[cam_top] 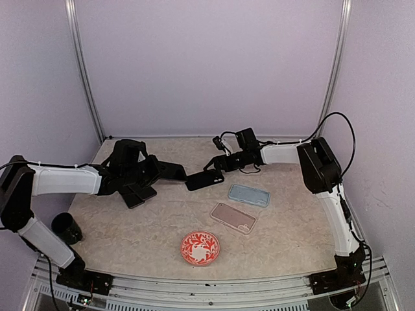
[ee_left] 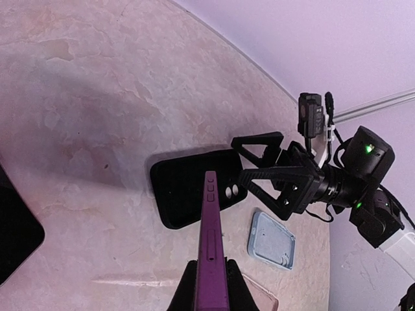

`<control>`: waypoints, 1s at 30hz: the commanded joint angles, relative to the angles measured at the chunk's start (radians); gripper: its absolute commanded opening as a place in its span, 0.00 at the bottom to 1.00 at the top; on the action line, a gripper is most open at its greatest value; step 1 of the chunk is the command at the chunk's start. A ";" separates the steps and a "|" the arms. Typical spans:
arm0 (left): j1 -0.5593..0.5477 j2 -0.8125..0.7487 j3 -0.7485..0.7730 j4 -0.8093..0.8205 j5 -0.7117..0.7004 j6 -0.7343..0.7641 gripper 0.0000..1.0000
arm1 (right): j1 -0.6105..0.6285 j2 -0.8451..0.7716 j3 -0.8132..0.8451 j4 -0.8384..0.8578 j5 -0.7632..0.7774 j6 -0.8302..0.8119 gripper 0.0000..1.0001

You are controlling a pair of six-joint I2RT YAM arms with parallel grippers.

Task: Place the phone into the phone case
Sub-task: Move the phone case to the center of the board.

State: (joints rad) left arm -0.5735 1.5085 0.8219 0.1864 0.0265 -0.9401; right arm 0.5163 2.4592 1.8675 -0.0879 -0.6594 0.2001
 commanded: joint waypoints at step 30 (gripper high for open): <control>-0.019 0.213 0.157 0.167 0.147 -0.019 0.00 | 0.047 -0.226 -0.368 0.049 0.045 0.172 0.98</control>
State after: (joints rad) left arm -0.5854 1.6829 0.8959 0.2657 0.1059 -0.9802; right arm 0.5598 2.2765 1.5238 0.0261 -0.6731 0.3046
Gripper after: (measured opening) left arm 0.067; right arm 0.968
